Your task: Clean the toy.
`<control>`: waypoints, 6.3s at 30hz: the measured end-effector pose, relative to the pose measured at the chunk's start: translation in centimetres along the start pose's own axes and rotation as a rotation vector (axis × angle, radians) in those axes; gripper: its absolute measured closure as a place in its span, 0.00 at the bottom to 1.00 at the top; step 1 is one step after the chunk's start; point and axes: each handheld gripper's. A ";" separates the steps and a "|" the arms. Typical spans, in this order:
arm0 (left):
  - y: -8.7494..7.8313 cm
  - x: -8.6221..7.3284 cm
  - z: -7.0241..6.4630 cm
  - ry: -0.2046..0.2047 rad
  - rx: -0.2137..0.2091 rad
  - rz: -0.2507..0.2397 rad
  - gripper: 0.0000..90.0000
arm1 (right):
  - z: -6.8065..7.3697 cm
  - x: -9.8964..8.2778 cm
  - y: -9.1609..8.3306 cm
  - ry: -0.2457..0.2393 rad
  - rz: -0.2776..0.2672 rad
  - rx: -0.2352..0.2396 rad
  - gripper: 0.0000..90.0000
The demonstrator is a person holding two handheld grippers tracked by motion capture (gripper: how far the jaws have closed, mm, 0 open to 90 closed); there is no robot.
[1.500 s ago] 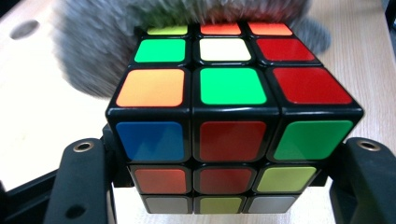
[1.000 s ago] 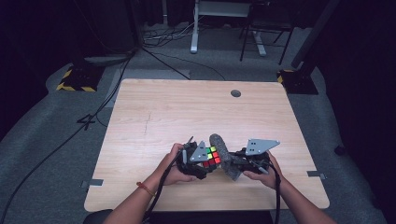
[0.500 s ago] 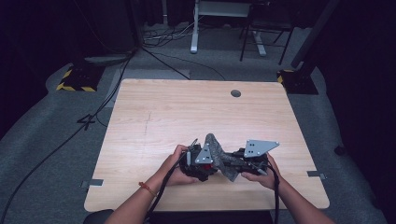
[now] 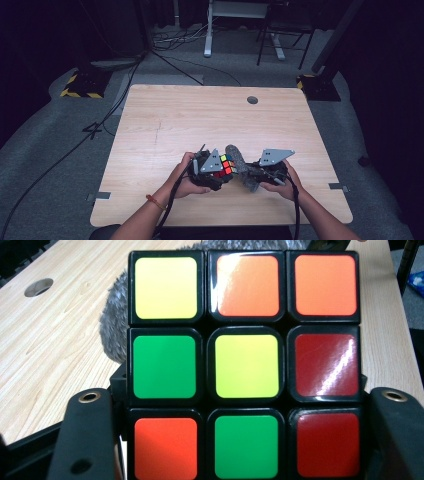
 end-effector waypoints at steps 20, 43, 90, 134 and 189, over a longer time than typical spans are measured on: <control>1.0 -0.7 -0.1 -0.033 -0.023 0.002 0.36 | 0.2 0.5 -0.1 0.011 -0.059 0.042 0.84; 1.4 -0.6 -0.2 -0.060 -0.055 0.038 0.36 | 0.2 -0.1 1.2 0.036 -0.009 0.044 0.85; 1.4 0.0 -0.4 -0.024 -0.027 0.040 0.37 | 0.2 -0.4 0.6 0.028 -0.008 0.030 0.85; -0.9 0.2 0.1 -0.030 -0.008 -0.087 0.36 | 0.7 -0.5 0.5 0.061 -0.080 0.043 0.85; -2.0 0.9 0.2 -0.044 0.011 -0.143 0.37 | -0.1 -0.8 0.8 0.076 -0.050 0.034 0.85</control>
Point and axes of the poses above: each handheld gripper's, and its own axes: y roughly forward along the jaws, x roughly out of its top, z roughly to its left, and after that the axes turned 1 degree about -z, right-handed
